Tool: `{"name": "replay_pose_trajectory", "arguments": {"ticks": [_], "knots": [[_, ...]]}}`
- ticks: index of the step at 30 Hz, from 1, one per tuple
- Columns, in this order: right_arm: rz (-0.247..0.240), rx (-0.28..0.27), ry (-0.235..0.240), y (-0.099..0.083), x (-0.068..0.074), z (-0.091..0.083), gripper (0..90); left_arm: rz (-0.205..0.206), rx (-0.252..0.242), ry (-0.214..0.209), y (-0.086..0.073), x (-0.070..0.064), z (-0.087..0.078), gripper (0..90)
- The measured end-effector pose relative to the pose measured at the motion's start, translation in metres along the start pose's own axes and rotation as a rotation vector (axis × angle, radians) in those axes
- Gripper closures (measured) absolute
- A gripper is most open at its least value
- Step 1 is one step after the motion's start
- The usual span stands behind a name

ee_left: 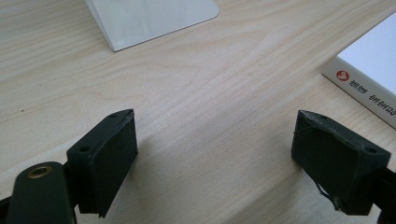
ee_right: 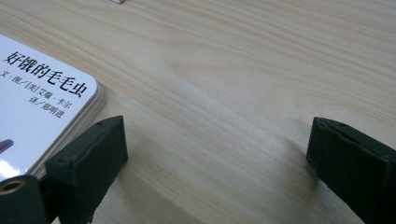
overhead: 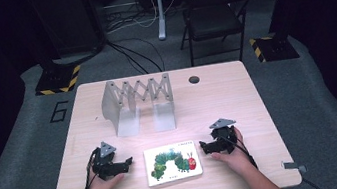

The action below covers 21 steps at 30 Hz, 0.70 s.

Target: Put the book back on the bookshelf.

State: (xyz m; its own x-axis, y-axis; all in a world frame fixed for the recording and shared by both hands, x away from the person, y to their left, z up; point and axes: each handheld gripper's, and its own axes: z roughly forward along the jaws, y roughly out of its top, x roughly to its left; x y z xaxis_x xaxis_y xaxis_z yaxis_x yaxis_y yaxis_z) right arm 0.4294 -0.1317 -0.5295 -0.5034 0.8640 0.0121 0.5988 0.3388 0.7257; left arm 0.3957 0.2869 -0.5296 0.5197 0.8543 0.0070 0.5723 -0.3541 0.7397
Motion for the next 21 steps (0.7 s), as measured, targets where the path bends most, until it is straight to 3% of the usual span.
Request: {"name": "replay_pose_trajectory", "arguments": {"ticks": [4, 7, 8, 18, 21], "knots": [[0.000, 0.005, 0.000, 0.000, 0.000, 0.000, 4.4, 0.005, 0.003, -0.001, 0.000, 0.000, 0.000, 14.3], [-0.028, -0.004, 0.005, -0.001, -0.003, -0.001, 5.7, 0.002, 0.003, 0.003, 0.000, 0.000, -0.001, 14.5], [0.012, 0.008, 0.002, -0.001, 0.000, -0.003, 8.9, -0.010, -0.013, 0.014, 0.000, -0.001, 0.000, 14.8], [0.010, 0.051, -0.007, 0.002, -0.001, -0.012, 25.6, -0.043, 0.016, 0.047, 0.004, 0.000, -0.001, 21.3], [0.003, 0.070, -0.006, 0.004, 0.000, -0.015, 32.1, -0.063, 0.023, 0.034, 0.004, -0.001, -0.004, 25.2]]}}
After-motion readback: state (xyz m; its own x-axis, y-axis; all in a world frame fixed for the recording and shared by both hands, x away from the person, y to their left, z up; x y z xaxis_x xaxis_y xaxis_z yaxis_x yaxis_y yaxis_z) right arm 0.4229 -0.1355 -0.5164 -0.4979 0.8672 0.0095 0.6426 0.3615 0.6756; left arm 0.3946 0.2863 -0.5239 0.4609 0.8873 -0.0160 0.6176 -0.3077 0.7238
